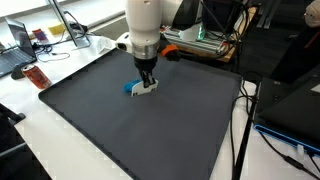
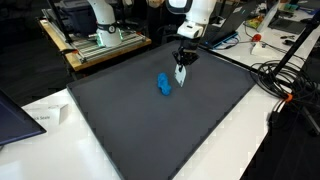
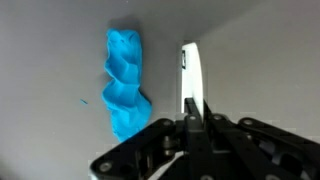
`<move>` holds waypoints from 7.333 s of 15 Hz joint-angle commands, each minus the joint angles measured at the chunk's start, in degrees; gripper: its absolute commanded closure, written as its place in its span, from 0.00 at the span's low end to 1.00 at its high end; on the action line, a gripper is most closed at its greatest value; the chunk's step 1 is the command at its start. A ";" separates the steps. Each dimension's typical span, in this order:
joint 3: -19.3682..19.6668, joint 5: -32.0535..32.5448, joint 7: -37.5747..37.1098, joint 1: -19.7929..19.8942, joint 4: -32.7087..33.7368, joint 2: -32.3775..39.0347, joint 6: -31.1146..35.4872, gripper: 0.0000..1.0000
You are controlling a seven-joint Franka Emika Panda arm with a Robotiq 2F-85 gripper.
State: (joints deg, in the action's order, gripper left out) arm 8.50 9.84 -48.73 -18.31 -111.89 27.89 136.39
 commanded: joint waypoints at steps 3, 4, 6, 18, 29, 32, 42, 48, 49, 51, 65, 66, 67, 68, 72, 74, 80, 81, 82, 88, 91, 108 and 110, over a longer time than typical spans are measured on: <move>-1.49 2.69 -1.40 0.65 3.74 0.64 -5.54 0.99; -1.79 2.56 -1.01 0.86 4.08 0.62 -6.12 0.99; -2.58 1.49 0.30 1.69 5.11 0.37 -8.41 0.99; -3.78 -1.28 7.51 9.12 11.90 -0.66 -20.67 0.99; -0.09 7.59 -5.04 7.56 13.45 3.23 -23.99 0.99; -0.09 9.91 -8.86 6.63 13.87 4.30 -26.95 0.99; -0.11 16.87 -26.05 2.68 13.82 7.45 -30.33 0.99; -0.47 21.22 -35.89 1.51 13.76 8.69 -34.45 0.99; -0.50 21.77 -37.26 1.31 13.63 8.67 -35.11 0.99; -0.84 22.65 -39.36 1.10 13.37 8.63 -36.40 0.99; -2.90 27.40 -51.08 -1.86 15.94 12.92 -43.14 0.99; -2.98 27.89 -51.92 -2.25 15.95 12.70 -44.60 0.99; -3.02 28.45 -53.02 -2.53 15.75 12.15 -45.69 0.99; -3.22 29.05 -53.62 -2.63 15.58 11.61 -46.71 0.99; -5.19 31.48 -52.15 -2.05 13.81 8.20 -48.10 0.99; -6.31 32.47 -51.35 -1.58 12.25 5.69 -46.88 0.99; -9.00 35.49 -48.91 0.11 6.78 -0.07 -40.47 0.99; -9.12 37.02 -49.55 0.20 4.90 -1.36 -38.57 0.99; -9.44 38.10 -49.55 0.65 3.25 -2.44 -36.50 0.99; -10.23 43.35 -50.90 4.19 -7.30 -8.28 -20.09 0.99; -9.85 46.39 -52.40 5.58 -11.43 -10.68 -14.06 0.99; -10.04 73.81 -63.83 11.93 -20.32 -17.69 11.43 0.99; -8.70 74.94 -63.61 11.77 -20.29 -17.48 15.56 0.99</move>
State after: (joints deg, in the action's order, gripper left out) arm -0.82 81.32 -110.77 -7.63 -130.44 12.10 146.43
